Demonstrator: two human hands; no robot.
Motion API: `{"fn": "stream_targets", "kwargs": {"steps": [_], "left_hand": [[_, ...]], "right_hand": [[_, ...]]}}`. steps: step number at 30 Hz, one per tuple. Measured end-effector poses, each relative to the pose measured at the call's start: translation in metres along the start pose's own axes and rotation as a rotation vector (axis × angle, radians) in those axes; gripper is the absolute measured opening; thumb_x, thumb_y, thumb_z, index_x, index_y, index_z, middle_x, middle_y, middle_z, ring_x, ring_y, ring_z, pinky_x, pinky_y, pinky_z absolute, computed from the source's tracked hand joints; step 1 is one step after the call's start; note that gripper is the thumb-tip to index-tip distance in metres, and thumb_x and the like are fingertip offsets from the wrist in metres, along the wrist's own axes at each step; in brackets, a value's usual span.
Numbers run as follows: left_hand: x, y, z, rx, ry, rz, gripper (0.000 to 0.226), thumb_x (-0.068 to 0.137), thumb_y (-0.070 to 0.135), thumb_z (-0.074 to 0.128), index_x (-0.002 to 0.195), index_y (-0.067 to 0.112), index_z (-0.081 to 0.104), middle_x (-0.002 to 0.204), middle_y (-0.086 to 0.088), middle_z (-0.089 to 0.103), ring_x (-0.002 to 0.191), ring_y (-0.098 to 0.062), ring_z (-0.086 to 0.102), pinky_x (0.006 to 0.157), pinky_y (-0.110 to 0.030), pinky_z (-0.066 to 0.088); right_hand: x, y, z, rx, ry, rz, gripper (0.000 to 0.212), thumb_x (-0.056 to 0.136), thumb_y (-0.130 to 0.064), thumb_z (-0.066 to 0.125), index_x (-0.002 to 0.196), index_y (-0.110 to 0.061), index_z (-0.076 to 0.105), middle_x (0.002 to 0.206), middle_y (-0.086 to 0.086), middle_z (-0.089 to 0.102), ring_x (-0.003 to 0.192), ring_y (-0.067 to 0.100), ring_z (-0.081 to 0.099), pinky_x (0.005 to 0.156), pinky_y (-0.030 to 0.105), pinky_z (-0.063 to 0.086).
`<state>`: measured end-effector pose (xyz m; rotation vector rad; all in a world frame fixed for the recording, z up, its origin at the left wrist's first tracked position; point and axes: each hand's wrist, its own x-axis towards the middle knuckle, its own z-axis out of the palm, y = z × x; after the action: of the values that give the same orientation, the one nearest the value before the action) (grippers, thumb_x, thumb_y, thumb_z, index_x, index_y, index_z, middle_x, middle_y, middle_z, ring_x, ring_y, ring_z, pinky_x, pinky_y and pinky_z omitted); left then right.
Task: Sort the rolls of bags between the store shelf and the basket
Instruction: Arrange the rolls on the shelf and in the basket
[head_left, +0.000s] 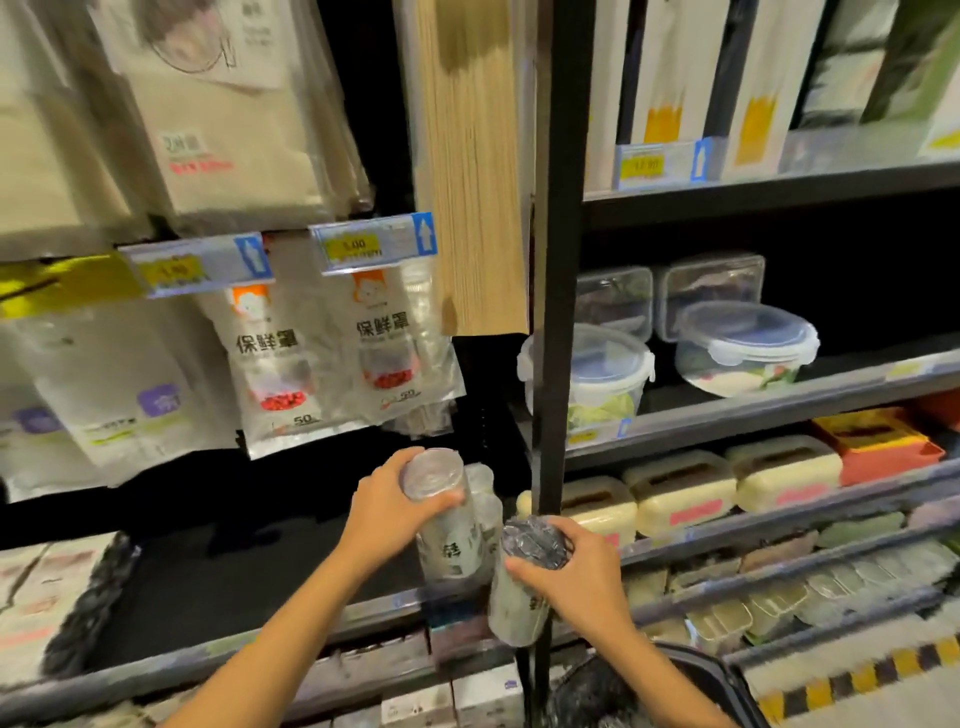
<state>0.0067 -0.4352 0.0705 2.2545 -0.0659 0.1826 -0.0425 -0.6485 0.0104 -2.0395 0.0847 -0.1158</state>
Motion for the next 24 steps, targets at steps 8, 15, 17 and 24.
{"fn": "stream_targets", "kwargs": {"steps": [8,15,17,24], "left_hand": [[0.092,-0.003,-0.001,-0.043,0.014,0.010,0.072,0.067,0.039,0.083,0.127,0.015,0.050,0.115,0.003,0.058,0.110,-0.018,0.056,0.086,-0.027,0.046],[0.146,-0.020,0.027,-0.058,-0.058,-0.037,0.073,0.070,0.035,0.081,0.129,0.012,0.045,0.121,-0.005,0.059,0.112,-0.024,0.056,0.088,-0.030,0.045],[0.159,-0.026,0.034,-0.106,-0.069,-0.047,0.076,0.069,0.032,0.083,0.131,0.012,0.044,0.122,-0.006,0.059,0.111,-0.024,0.057,0.087,-0.029,0.046],[0.202,-0.035,0.059,-0.084,-0.091,-0.039,0.058,0.068,0.027,0.084,0.112,0.014,0.050,0.108,-0.006,0.059,0.100,-0.024,0.057,0.079,-0.024,0.044]], "right_hand": [[0.054,-0.024,0.035,-0.027,0.005,0.008,0.038,0.056,-0.051,0.082,0.085,-0.038,0.061,0.083,-0.013,0.069,0.080,0.003,0.064,0.077,0.031,0.056],[0.085,-0.031,0.054,-0.046,-0.045,0.015,0.042,0.059,-0.048,0.084,0.094,-0.035,0.064,0.085,-0.016,0.069,0.080,-0.004,0.064,0.075,0.021,0.055],[0.089,-0.031,0.056,-0.033,-0.040,0.018,0.040,0.059,-0.045,0.085,0.092,-0.037,0.063,0.079,-0.021,0.066,0.075,-0.012,0.062,0.069,0.011,0.051],[0.098,-0.022,0.077,0.012,-0.050,0.069,0.042,0.052,-0.050,0.084,0.088,-0.039,0.066,0.083,-0.015,0.071,0.081,-0.007,0.065,0.077,0.020,0.055]]}}
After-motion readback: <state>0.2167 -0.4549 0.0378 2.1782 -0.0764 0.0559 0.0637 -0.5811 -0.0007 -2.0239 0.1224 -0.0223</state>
